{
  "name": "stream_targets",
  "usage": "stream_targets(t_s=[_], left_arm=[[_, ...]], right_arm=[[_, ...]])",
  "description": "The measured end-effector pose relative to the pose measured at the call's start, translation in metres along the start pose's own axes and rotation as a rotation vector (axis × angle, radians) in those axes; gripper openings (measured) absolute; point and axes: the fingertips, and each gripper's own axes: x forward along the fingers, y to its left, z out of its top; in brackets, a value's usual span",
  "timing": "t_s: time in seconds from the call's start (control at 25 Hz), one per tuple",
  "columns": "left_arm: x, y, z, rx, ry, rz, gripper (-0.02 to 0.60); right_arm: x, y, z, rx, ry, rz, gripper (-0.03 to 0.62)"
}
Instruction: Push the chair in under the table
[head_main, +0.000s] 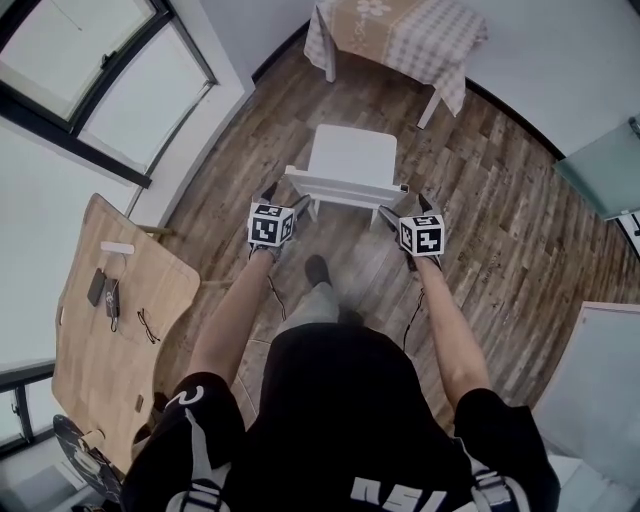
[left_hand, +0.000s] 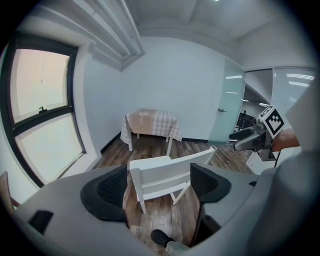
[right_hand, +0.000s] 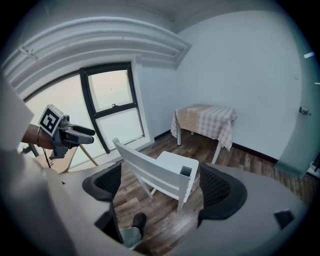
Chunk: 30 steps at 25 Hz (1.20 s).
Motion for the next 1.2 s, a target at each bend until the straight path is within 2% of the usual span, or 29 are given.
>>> stream_targets(t_s=[0.2, 0.28, 0.76, 0.96, 1.2], left_arm=[[0.026, 0.016, -0.003, -0.002, 0.035, -0.014, 0.403], [0.036, 0.020, -0.003, -0.002, 0.044, -0.019, 0.410], [0.088, 0.038, -0.019, 0.002, 0.124, -0.048, 0.422], [0.101, 0.042, -0.022, -0.048, 0.125, -0.050, 0.422], [0.111, 0.043, -0.018, -0.099, 0.116, -0.064, 0.422]], right_arm=[[0.028, -0.012, -0.007, -0.006, 0.040, -0.015, 0.543], [0.039, -0.016, -0.009, 0.022, 0.050, -0.012, 0.554], [0.093, -0.032, -0.027, 0.085, 0.134, -0.025, 0.555], [0.105, -0.034, -0.029, 0.177, 0.141, -0.020, 0.554], [0.114, -0.036, -0.029, 0.221, 0.139, -0.029, 0.552]])
